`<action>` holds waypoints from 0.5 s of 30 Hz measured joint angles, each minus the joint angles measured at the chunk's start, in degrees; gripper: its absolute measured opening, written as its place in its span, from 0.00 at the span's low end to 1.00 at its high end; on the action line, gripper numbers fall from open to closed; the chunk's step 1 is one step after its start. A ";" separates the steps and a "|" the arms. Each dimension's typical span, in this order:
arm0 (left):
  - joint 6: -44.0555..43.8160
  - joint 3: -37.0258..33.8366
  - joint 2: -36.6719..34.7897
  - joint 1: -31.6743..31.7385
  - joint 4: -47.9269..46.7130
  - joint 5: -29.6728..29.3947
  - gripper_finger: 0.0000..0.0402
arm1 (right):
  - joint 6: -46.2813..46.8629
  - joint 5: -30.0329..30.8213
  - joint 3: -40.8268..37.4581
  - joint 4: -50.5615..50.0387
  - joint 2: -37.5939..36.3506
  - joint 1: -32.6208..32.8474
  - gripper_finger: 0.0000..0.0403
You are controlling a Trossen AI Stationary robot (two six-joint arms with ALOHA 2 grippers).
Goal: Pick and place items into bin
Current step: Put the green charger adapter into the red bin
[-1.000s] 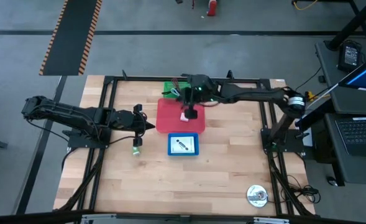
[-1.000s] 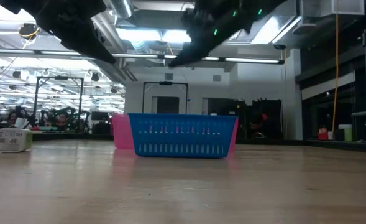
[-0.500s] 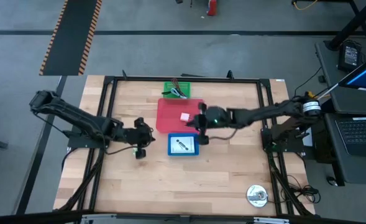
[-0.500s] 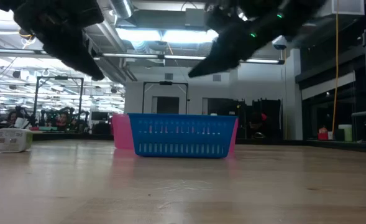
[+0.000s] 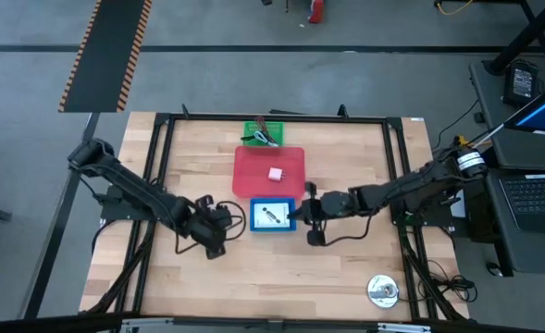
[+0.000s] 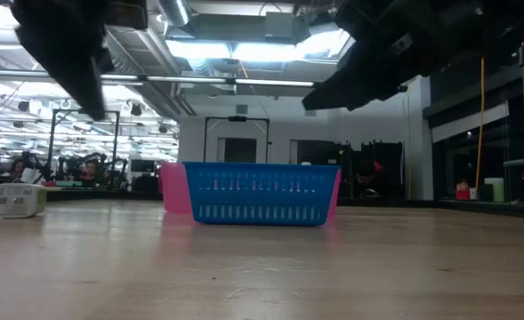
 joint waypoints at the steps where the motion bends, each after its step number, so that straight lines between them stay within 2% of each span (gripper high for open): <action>1: -1.11 1.45 0.78 -0.34 -2.51 0.43 0.01 | -0.24 0.16 0.00 0.20 0.00 0.63 0.00; 6: -5.56 6.52 1.99 -1.09 -10.96 0.54 0.01 | -0.95 -0.11 0.02 0.42 0.00 2.94 0.00; 15: -12.10 6.82 1.41 -0.96 -20.79 0.63 0.02 | 0.04 4.42 0.00 0.29 0.00 5.59 0.00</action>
